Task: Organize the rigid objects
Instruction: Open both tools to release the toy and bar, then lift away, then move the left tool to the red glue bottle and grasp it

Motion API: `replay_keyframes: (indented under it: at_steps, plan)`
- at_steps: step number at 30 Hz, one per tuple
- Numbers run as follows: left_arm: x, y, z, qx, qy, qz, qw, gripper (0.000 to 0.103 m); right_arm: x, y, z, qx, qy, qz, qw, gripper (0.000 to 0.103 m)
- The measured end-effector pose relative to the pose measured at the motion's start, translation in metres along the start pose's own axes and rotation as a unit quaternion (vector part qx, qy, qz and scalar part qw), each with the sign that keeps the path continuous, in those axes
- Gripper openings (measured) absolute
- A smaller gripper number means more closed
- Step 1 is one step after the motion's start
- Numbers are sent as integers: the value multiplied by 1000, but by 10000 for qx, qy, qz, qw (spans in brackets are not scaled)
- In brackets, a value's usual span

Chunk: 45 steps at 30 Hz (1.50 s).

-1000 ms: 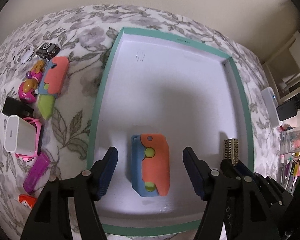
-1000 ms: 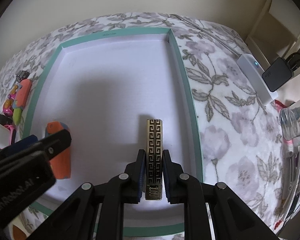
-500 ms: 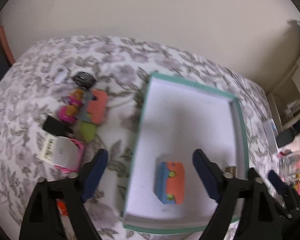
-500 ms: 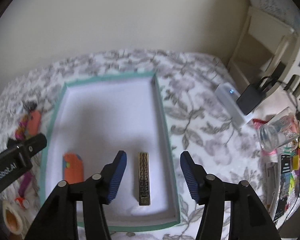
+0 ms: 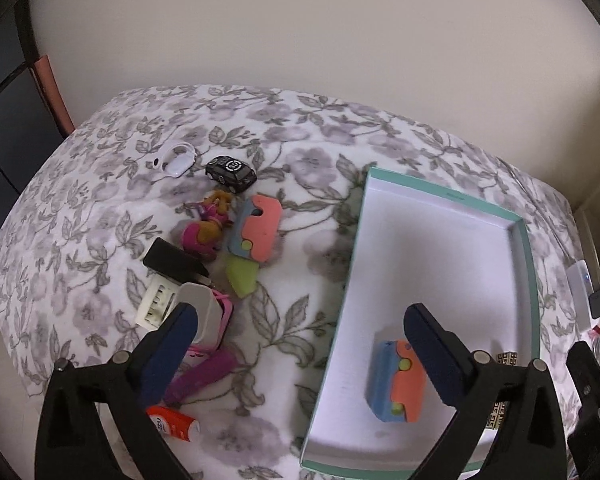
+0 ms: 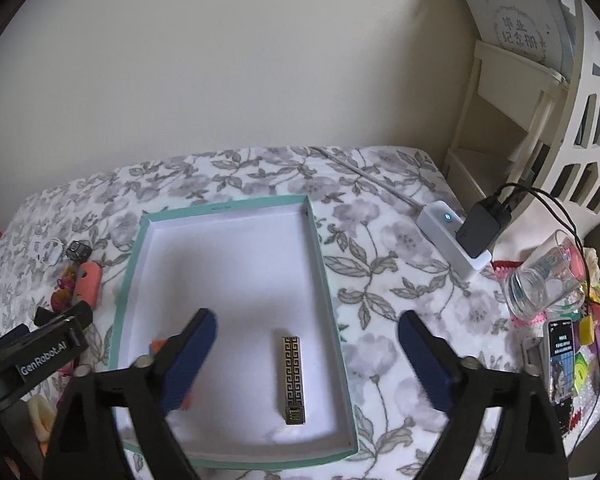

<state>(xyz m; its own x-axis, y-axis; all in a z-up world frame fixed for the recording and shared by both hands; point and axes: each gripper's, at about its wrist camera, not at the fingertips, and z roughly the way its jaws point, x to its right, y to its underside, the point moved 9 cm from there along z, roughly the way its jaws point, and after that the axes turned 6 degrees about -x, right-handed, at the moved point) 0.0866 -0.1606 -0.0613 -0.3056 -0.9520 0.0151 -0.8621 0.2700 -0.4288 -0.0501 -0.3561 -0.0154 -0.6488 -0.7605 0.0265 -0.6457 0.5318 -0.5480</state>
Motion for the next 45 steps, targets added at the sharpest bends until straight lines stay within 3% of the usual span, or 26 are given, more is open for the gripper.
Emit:
replay_keyframes:
  at_steps: [14, 18, 22, 29, 39, 45]
  plan:
    - [-28, -6, -8, 99, -47, -372, 9992, 103, -32, 3, -2, 72, -380, -213, 9990, 101]
    - [-47, -11, -22, 187, -126, -453, 9987, 103, -56, 3, -10, 59, -890, -175, 9959, 101]
    - [-76, -13, -36, 239, -401, -598, 9971, 103, -88, 8, -21, 113, -1127, -427, 9926, 101]
    - [-131, 4, -33, -107, -749, -828, 9937, 103, -141, 34, -15, -256, -1562, -888, 9834, 101]
    - [-185, 48, 7, -884, -596, -1532, 9824, 103, -189, 79, 8, -960, -1838, -1365, 9687, 101]
    - [-190, 69, 20, -1158, -501, -1460, 9812, 103, -200, 97, 19, -1159, -1699, -1613, 9652, 101]
